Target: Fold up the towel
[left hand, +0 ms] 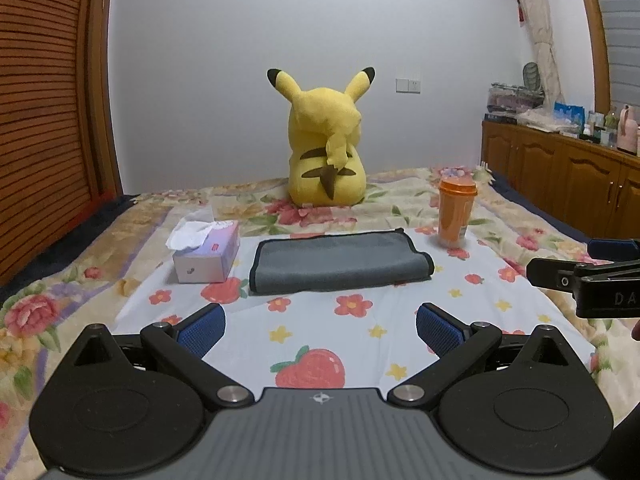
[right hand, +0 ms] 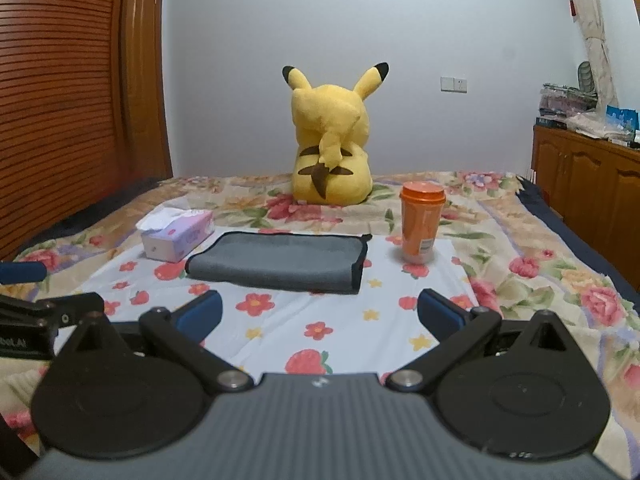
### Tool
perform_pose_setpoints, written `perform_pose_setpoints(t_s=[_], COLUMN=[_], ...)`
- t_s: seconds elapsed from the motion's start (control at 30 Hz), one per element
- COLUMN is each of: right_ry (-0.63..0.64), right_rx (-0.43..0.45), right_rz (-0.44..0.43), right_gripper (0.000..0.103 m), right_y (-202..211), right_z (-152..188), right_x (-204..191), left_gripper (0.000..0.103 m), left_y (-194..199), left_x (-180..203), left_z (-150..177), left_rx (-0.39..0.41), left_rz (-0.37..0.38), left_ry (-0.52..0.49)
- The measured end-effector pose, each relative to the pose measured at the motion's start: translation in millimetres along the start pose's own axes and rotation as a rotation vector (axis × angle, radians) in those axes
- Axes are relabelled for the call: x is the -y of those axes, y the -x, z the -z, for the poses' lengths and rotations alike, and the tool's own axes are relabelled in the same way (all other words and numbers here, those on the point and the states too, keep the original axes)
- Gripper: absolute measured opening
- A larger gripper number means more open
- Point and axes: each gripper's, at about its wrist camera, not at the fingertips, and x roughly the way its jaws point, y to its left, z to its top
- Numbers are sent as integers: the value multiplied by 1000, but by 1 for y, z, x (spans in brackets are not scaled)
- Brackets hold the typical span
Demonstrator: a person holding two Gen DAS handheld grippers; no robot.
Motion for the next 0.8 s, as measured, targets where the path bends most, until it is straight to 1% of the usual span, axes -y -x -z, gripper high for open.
perform_pose_setpoints(t_s=[0.4, 0.8], right_ry=[3, -2], right_rx=[40, 100], right_rz=[8, 15], right_gripper=[103, 103], right_y=[7, 15], right_z=[-1, -2], right_x=[1, 4], left_gripper=[103, 103], left_y=[11, 16], left_x=[2, 1], left_z=[-2, -3], left_rx=[75, 118], left_rz=[1, -7], left_ry=[-15, -15])
